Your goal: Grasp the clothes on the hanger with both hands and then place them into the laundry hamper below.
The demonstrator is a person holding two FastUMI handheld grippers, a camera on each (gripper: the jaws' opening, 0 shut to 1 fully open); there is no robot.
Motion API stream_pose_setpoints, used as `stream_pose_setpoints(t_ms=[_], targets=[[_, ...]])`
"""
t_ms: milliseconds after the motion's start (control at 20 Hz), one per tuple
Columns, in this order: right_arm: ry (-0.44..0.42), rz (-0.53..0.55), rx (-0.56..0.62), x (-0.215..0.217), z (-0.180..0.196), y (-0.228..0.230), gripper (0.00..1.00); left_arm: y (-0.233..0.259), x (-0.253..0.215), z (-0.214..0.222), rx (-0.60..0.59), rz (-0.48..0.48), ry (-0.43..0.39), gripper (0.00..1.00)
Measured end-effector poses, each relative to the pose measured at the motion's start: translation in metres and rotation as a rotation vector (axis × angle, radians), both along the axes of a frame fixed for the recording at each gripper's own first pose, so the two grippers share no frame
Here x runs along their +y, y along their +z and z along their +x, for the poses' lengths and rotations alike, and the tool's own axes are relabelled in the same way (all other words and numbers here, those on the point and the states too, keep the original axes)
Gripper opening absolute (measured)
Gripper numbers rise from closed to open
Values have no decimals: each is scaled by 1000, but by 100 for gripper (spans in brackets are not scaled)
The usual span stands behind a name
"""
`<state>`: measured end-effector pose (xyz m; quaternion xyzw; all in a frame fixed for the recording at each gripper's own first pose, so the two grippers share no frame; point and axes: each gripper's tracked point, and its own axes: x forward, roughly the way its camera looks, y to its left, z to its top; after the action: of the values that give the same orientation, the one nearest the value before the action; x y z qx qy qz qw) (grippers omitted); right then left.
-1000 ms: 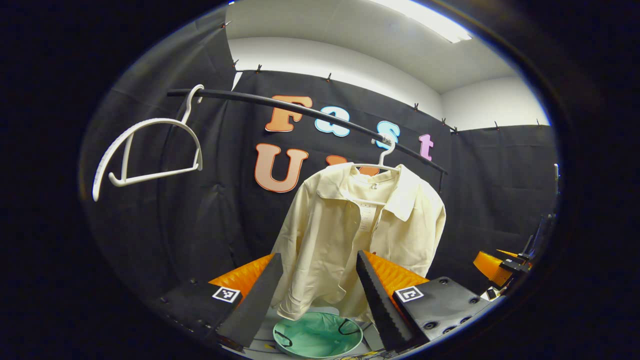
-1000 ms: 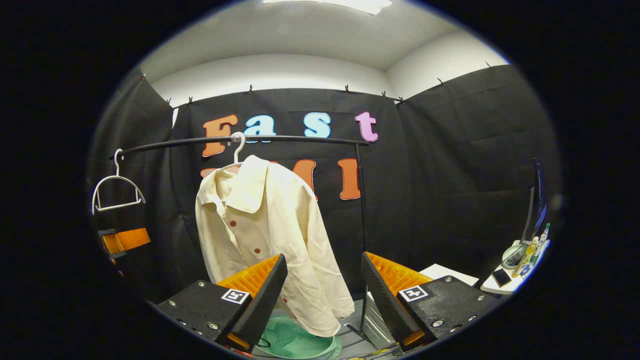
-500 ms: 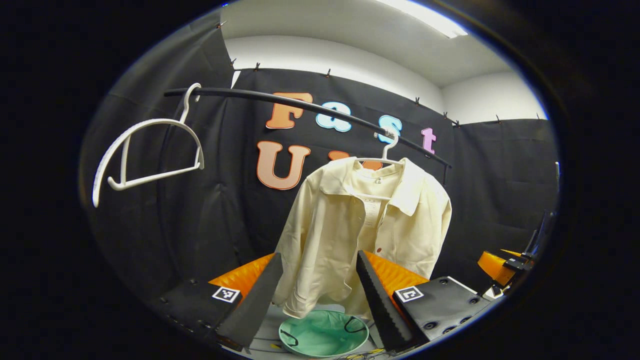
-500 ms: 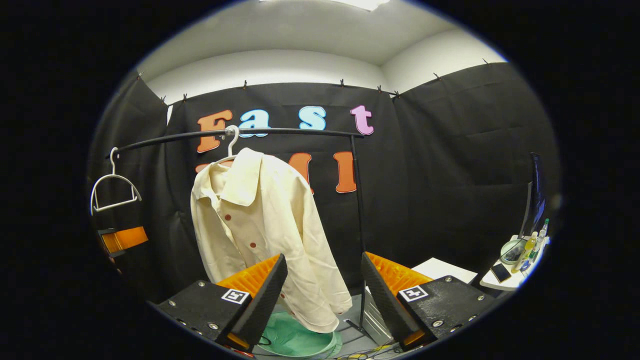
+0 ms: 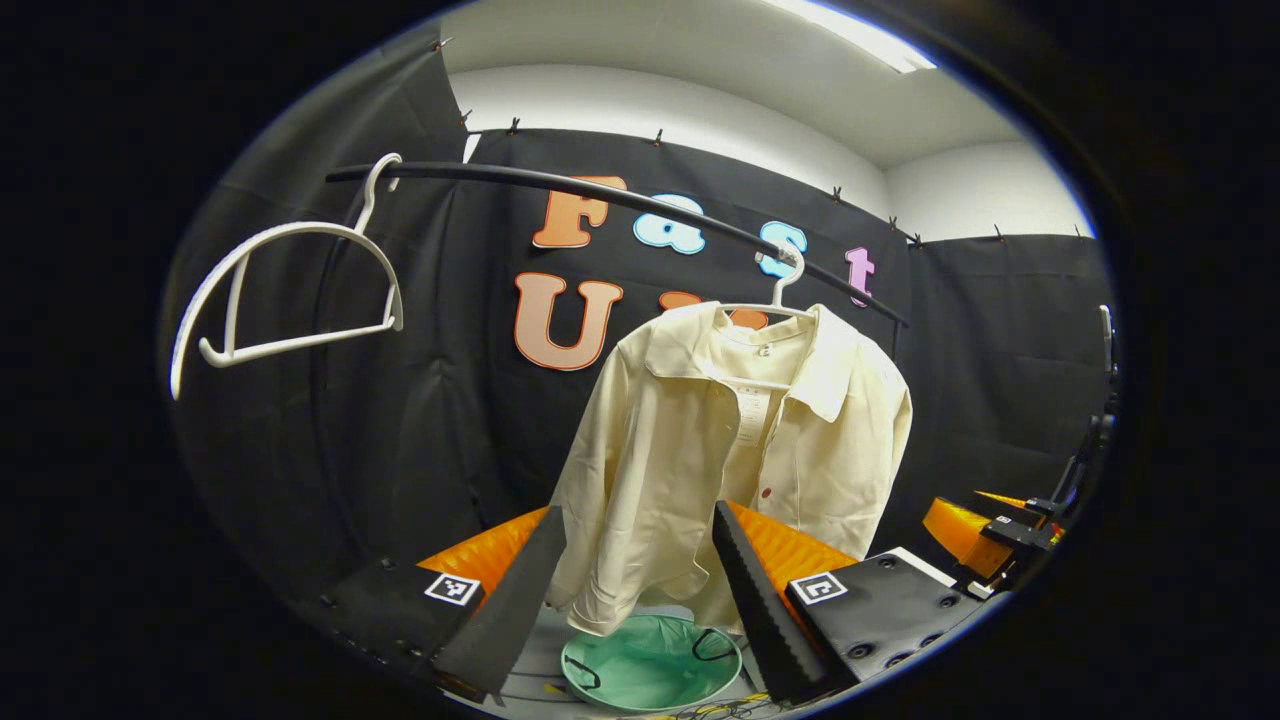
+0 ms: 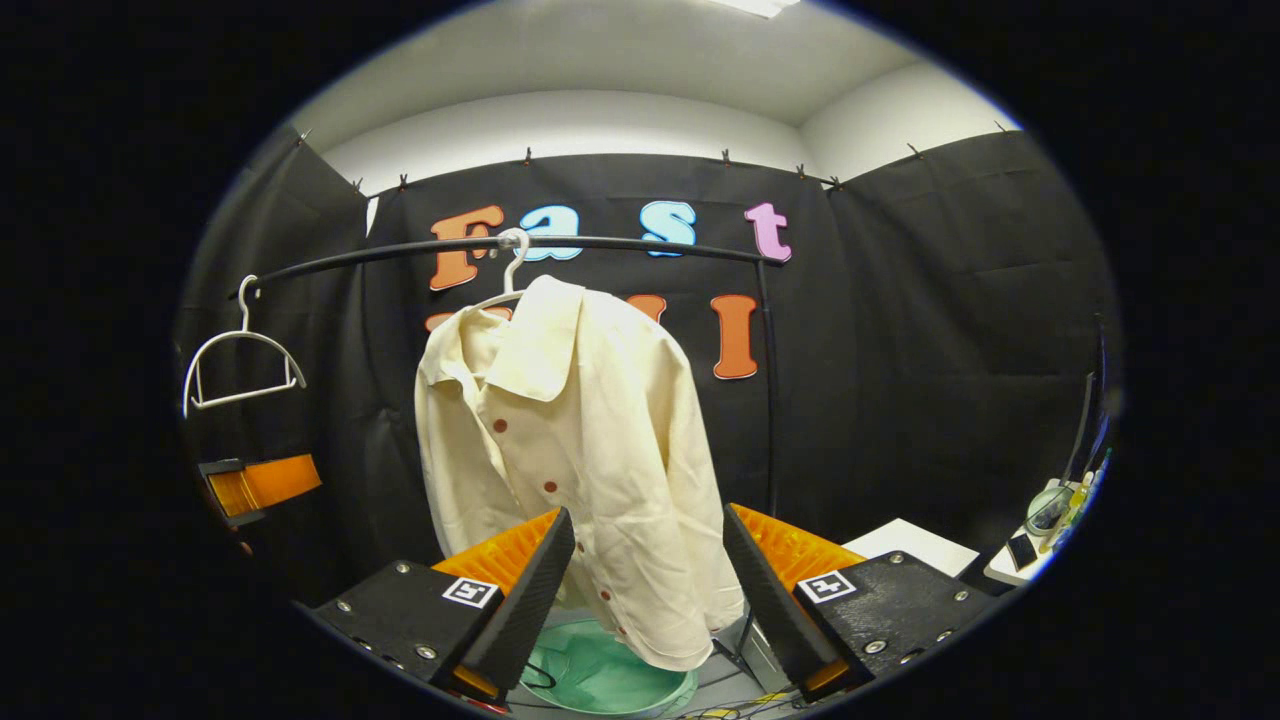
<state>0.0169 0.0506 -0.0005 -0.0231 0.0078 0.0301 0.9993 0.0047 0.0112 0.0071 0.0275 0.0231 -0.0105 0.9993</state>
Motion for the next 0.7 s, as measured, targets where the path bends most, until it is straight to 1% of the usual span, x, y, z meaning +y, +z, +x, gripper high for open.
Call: stream_pose_setpoints(t_ms=[50,100,150,200,250,350,400,550,700], targets=[[13,-3,-6,8,4,2,93,-1,1,0,1,-3,1,100],[27,-5,-12,17,8,6,93,-1,2,0,2,-5,2,100],[37,-7,-18,26,11,8,93,-2,4,1,2,-7,5,96],[45,-7,-23,34,16,9,93,-1,7,1,3,-8,9,100],[47,-11,-25,39,21,9,93,-1,9,2,3,-9,14,96],[55,-18,-23,51,32,7,93,-1,15,4,4,-15,22,96],[67,-16,-20,61,39,8,93,-1,18,6,5,-17,25,100],[107,-13,-18,86,56,8,93,-1,29,9,8,-15,42,100],[126,-21,-13,105,76,6,93,0,38,15,5,-17,58,100]])
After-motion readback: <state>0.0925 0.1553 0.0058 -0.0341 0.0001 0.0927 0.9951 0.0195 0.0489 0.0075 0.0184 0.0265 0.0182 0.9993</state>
